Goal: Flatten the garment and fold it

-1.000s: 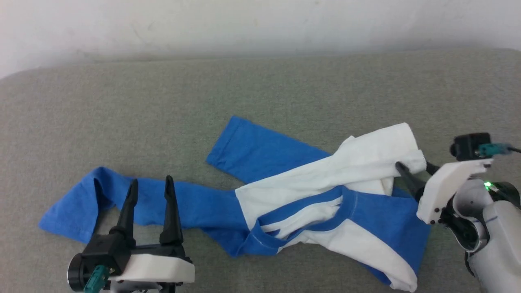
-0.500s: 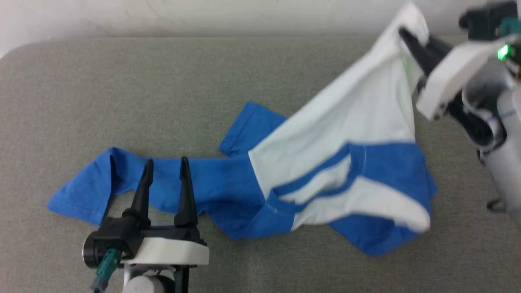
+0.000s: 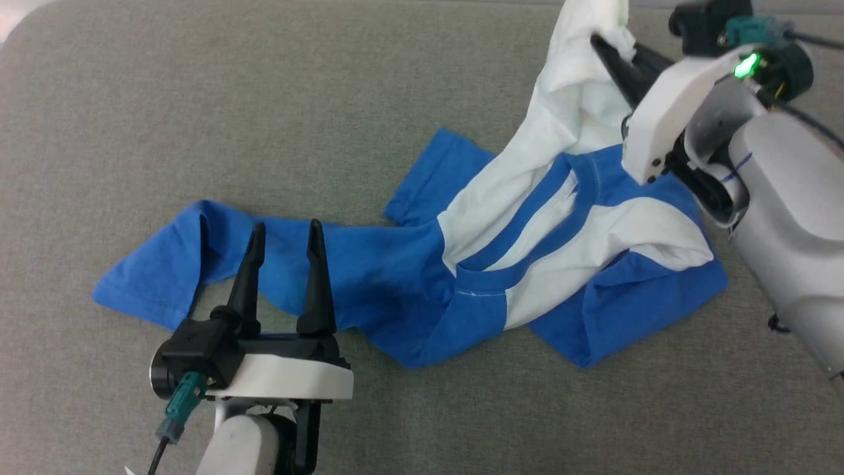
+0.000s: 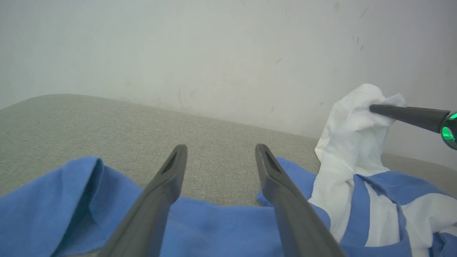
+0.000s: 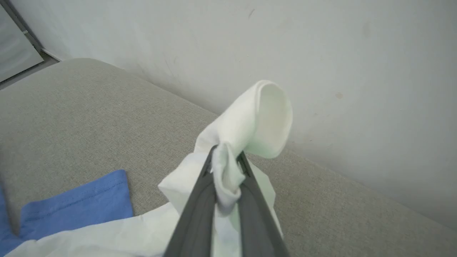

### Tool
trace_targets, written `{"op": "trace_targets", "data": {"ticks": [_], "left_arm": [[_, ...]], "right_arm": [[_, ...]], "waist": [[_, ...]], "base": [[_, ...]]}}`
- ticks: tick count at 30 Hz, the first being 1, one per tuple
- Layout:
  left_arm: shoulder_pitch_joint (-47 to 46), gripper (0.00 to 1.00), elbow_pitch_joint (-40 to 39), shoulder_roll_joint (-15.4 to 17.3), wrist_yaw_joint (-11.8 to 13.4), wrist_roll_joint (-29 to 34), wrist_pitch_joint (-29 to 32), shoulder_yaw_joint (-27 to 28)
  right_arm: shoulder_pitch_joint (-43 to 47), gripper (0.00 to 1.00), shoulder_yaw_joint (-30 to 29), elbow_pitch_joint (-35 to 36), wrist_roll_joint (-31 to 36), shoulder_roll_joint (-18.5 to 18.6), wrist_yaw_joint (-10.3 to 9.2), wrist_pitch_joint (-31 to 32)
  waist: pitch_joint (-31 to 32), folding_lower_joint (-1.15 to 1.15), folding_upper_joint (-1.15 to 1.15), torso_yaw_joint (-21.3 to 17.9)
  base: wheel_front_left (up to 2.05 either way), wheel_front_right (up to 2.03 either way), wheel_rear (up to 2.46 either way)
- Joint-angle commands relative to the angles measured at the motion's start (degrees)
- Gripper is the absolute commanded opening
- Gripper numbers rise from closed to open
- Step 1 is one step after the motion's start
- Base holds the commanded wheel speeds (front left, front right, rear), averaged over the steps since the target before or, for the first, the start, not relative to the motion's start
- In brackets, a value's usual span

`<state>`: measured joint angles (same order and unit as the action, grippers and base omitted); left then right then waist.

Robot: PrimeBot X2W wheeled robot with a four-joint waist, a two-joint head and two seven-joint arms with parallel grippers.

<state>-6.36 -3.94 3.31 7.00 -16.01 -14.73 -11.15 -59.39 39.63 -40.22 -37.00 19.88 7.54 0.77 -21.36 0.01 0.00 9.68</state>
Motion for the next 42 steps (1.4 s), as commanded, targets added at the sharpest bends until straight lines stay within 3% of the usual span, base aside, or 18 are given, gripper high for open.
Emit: {"op": "trace_targets", "data": {"ticks": [1, 3, 9, 15, 23, 35, 36, 37, 38, 40, 42], "left_arm": [[-0.7, 1.0, 0.5, -0.3, -0.6, 0.8, -0.3, 0.5], [-0.6, 1.0, 0.9, -0.3, -0.7, 0.9, -0.3, 0.9], [1.0, 1.0, 2.1, -0.4, -1.0, 1.3, -0.3, 2.4], [3.2, 1.0, 2.4, -0.4, -1.2, 1.6, -0.3, 3.8], [3.1, 1.0, 2.5, -0.4, -2.3, 1.9, -0.3, 3.3], [1.6, 1.0, 2.7, -0.4, -1.3, 0.5, -0.3, 2.0], [1.7, 1.0, 2.8, -0.4, -1.2, 0.4, -0.3, 2.1], [1.9, 1.0, 2.9, -0.4, -1.1, 0.4, -0.3, 2.2], [2.0, 1.0, 3.0, -0.4, -1.1, 0.4, -0.3, 2.2], [2.1, 1.0, 3.2, -0.4, -1.1, 0.3, -0.3, 2.3], [2.1, 1.0, 3.4, -0.4, -1.2, 0.3, -0.3, 2.2]], "right_arm": [[1.1, 0.33, 1.4, -2.0, -1.5, -0.3, -0.05, -1.9], [1.8, 1.0, 2.9, -3.3, -2.5, -0.2, -0.05, -4.1], [6.3, 1.0, 4.0, -2.0, -5.9, 0.8, -0.05, -12.1], [11.9, 1.0, 2.5, 0.8, -8.8, 4.4, -0.05, -12.4], [15.5, 1.0, 3.5, 1.1, -13.6, 9.6, -0.05, 0.4], [16.0, 1.0, 13.9, 2.8, -22.9, 10.1, -0.05, 18.0], [16.4, 0.47, 14.8, 3.5, -23.8, 10.3, -0.05, 19.3], [17.0, 0.29, 15.7, 4.2, -24.8, 10.5, -0.05, 20.7], [17.3, 0.0, 16.5, 4.9, -25.4, 10.9, -0.05, 21.9], [17.4, 0.0, 17.5, 6.3, -26.1, 11.6, -0.05, 22.7], [16.0, 0.0, 17.1, 6.8, -24.4, 12.8, -0.05, 19.3]], "waist": [[-0.2, -0.01, 0.0, 0.2], [0.6, -0.01, 0.0, -0.5], [5.0, -0.01, 0.0, -3.3], [8.5, -0.01, 0.0, -6.2], [7.7, -0.01, 0.0, -6.7], [4.4, -0.01, 0.0, -3.9], [4.7, -0.01, 0.0, -3.9], [5.0, -0.01, 0.0, -4.0], [5.4, -0.01, 0.0, -4.2], [6.0, -0.01, 0.0, -4.5], [6.6, -0.01, 0.0, -4.9]], "base": [[0.0, 0.0, 0.0], [0.0, 0.0, 0.0], [0.0, 0.0, 0.0], [0.0, 0.0, 0.0], [0.0, 0.0, 0.0], [0.0, 0.0, 0.0], [0.0, 0.0, 0.0], [0.0, 0.0, 0.0], [0.0, 0.0, 0.0], [0.0, 0.0, 0.0], [0.0, 0.0, 0.0]]}}
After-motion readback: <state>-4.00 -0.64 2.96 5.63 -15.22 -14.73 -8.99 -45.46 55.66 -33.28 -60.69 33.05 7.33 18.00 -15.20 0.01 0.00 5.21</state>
